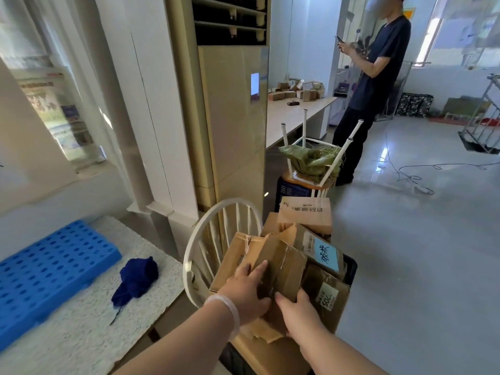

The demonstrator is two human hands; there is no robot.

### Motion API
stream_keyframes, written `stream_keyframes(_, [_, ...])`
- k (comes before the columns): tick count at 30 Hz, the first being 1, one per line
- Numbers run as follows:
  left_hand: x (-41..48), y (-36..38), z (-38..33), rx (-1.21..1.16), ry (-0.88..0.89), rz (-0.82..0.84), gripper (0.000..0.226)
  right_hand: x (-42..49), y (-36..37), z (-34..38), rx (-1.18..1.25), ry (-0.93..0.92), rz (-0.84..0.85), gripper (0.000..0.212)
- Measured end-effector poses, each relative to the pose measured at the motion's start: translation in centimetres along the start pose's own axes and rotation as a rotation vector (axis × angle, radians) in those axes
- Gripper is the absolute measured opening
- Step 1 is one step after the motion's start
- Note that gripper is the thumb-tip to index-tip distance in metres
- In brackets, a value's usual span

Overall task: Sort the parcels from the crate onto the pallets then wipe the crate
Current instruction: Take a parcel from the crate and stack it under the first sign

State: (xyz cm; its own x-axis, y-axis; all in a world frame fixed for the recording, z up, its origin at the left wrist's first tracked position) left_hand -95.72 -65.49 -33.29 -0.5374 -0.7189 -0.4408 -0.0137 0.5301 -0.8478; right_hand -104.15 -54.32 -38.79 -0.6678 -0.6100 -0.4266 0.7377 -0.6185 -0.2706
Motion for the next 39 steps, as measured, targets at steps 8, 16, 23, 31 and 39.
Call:
stream_keyframes(8, [-1.1,-4.7,1.2,-0.310,-0.032,-0.148,0.088,-2.0,-0.8,7.2,-0.071,-0.395,-0.106,0.057])
stream_keyframes(16, [-1.8,-7.2,5.6,-0.604,-0.140,-0.116,0.115,-4.7,3.5,12.0,-0.133,-0.630,-0.009,0.050])
stream_keyframes(23, [-3.0,-9.0,10.5,-0.989,-0.090,-0.067,0.113,-5.2,6.3,13.7,-0.148,-0.692,0.015,0.068])
stream_keyframes(31, [-5.0,-9.8,14.6,-1.251,-0.081,-0.016,0.062,-6.2,11.0,15.2,-0.187,-0.689,0.074,0.080])
stream_keyframes(39, [-6.4,-10.9,19.4,-1.333,-0.077,-0.061,0.071,-7.5,15.4,16.2,0.014,-0.648,0.208,0.090])
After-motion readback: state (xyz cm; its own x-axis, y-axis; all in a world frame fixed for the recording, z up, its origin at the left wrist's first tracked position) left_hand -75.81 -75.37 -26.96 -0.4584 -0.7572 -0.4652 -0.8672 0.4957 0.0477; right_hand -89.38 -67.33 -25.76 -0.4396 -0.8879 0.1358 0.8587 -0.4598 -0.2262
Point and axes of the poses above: each hand's wrist, its own x-axis towards the middle knuckle, its own y-axis out of the palm, z = x × y, the point moved 9 cm from there along x, towards the middle knuckle, and after that the axes turned 14 degrees about -y, right-handed, at the moved point
